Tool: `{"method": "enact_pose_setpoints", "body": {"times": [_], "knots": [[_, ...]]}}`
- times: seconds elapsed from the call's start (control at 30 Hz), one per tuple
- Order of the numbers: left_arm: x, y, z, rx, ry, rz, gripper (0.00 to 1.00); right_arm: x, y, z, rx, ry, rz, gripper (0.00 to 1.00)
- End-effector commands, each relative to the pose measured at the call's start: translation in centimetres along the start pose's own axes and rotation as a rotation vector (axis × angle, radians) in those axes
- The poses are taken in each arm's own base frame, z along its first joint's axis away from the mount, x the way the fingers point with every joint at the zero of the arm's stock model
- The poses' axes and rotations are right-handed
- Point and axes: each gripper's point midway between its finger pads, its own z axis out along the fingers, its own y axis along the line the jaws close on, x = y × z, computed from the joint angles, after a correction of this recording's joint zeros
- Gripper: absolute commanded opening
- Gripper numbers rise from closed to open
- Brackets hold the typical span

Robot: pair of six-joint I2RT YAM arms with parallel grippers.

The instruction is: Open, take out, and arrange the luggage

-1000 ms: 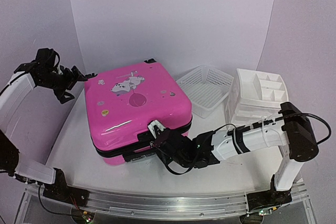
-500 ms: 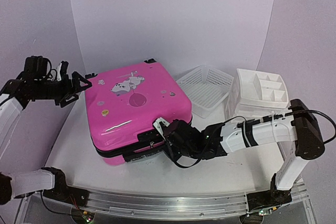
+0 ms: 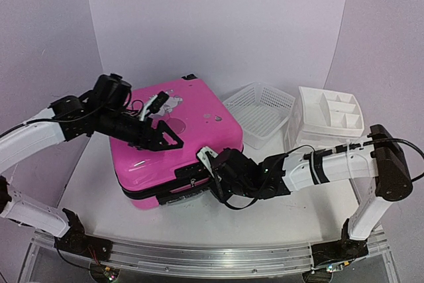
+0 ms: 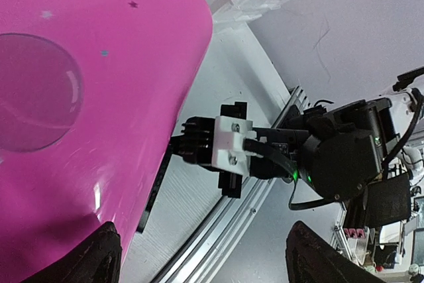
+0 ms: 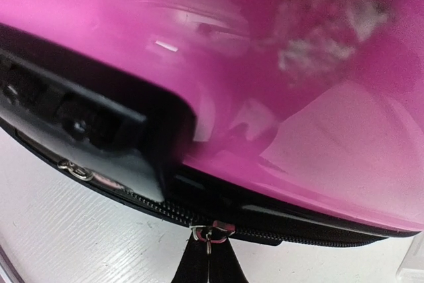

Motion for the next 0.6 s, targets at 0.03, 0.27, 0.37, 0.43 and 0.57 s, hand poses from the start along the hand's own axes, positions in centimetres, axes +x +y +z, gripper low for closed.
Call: {"method": "enact_pose_setpoints", "body": {"times": [0.03, 0.27, 0.37, 0.43, 0.57], "knots": [[-3.9, -0.3, 2.0, -0.033, -0.103, 0.01, 0.81, -1.7, -1.0, -1.9, 0.028, -0.08, 0.06, 0.0], [-0.5, 6.8, 2.4, -0.282, -0.104, -0.053, 0.75, 1.6, -4.1, -1.0, -0.016, -0.061, 0.142, 0.0], [0.8, 8.1, 2.2, -0.325, -0.087, -0.068, 0.75, 1.4, -4.8, -1.8, -0.043, -0.073, 0.097, 0.0], [1.3, 9.0, 1.7, -0.351, -0.084, -0.078, 0.75, 1.2, -5.7, -2.4, -0.04, -0.079, 0.081, 0.0], [2.0, 10.1, 0.9, -0.385, -0.083, -0.084, 0.75, 1.5, -8.6, -2.3, 0.003, -0.07, 0.087, 0.0]]}}
